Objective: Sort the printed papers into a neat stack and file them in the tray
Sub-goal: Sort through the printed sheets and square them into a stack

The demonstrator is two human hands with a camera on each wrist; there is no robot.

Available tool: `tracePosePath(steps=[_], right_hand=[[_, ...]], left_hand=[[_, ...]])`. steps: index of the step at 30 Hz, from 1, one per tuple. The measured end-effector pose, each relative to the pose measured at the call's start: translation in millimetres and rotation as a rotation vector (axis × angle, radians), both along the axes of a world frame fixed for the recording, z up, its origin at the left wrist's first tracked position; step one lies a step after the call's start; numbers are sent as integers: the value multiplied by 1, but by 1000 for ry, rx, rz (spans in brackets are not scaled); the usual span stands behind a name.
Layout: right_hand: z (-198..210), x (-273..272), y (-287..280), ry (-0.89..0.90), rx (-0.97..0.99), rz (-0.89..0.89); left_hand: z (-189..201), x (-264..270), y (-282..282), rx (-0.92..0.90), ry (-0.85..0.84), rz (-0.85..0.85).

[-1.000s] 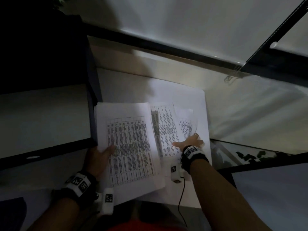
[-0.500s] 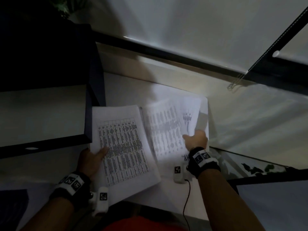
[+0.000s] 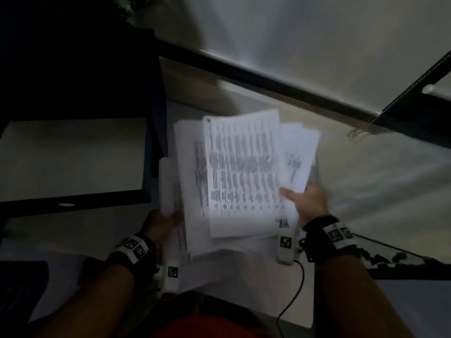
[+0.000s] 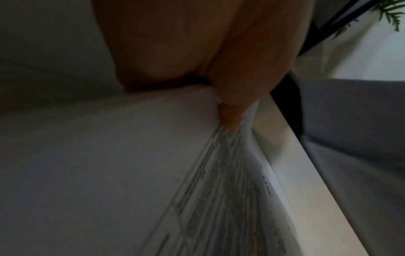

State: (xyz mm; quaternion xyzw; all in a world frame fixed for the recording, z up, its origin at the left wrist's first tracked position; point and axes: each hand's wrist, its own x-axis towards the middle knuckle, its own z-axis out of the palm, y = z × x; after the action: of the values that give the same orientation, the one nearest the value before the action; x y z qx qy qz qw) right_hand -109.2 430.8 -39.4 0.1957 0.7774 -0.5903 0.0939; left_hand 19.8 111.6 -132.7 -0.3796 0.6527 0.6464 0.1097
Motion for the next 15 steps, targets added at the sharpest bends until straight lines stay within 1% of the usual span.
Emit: tracePosePath(steps=[2, 4, 6, 7, 9, 10, 11, 13, 14, 15], right_hand=[[-47, 7, -8, -104, 81, 91], [-79, 14, -17, -146, 235, 177], [-92, 18, -24, -159, 328, 220], [-94, 20, -28, -148, 328, 235], [-96, 26, -40, -125, 311, 275], [-96, 30, -49, -121, 317, 312], [-98, 35, -58, -113, 325, 351], [-103, 43, -74, -141, 333, 383], [-104, 45, -79, -153, 333, 364], [-104, 45, -81, -144, 343, 335]], left_hand=[[0, 4, -5, 133, -45, 32], [-4, 5, -9, 234, -59, 106], [-3, 6, -11, 330, -49, 191], [-3, 4, -11, 400, -16, 207], [3, 2, -11, 512, 42, 180], [7, 1, -8, 501, 53, 167], [7, 1, -6, 411, 58, 142], [-1, -1, -3, 96, 50, 61], [-8, -2, -2, -37, 57, 32], [-12, -2, 0, -117, 60, 20]])
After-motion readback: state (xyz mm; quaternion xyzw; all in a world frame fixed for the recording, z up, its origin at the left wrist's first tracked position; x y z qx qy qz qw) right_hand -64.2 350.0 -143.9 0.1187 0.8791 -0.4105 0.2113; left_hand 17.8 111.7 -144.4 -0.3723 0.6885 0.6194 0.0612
